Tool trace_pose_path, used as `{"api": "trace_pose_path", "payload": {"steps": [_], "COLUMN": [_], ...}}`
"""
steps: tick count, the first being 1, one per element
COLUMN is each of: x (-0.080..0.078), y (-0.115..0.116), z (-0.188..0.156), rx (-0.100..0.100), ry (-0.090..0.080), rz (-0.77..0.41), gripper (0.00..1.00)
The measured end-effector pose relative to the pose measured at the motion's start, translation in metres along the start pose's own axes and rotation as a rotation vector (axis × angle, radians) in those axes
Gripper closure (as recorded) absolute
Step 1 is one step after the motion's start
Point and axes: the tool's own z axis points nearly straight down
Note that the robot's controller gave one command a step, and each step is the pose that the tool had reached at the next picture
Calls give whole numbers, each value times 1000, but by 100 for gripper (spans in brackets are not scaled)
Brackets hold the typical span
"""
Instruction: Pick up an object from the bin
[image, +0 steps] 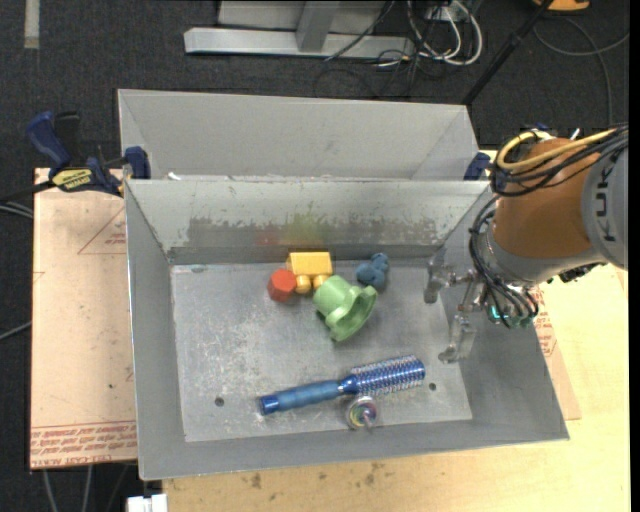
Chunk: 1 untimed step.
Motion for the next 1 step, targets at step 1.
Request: {"api": "trace_pose_path", "payload": {"steps": [1], "x": [39], "y": [29], "z": [63], "rx": [-2], "ry": [2], "rz": [-7], "gripper": [0]}}
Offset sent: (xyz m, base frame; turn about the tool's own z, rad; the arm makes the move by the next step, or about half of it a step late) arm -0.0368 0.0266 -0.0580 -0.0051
